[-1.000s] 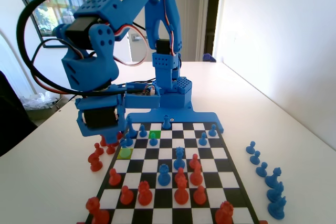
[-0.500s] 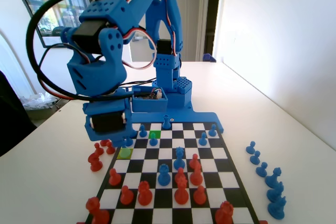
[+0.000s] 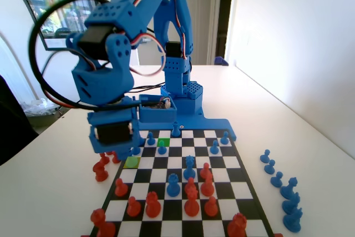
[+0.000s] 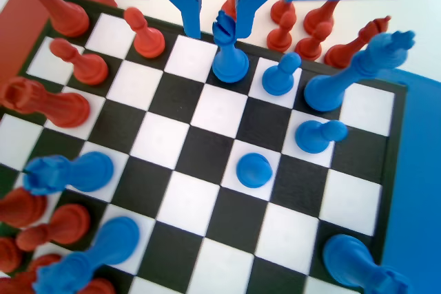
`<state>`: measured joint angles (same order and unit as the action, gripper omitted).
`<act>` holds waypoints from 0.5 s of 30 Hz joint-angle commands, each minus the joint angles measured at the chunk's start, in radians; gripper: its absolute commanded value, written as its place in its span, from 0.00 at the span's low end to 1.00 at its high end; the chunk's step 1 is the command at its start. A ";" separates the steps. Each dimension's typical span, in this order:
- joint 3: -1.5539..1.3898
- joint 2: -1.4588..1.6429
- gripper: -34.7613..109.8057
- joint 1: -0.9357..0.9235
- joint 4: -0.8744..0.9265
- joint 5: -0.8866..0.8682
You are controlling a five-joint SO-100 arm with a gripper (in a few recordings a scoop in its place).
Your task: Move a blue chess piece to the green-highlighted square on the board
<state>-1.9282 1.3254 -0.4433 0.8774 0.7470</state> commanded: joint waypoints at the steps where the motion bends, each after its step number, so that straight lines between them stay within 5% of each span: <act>1: -0.011 0.020 0.29 0.003 0.000 0.020; 15: -0.061 0.018 0.29 0.005 -0.043 0.035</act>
<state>-1.9788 1.3070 -0.4418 0.8422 0.7639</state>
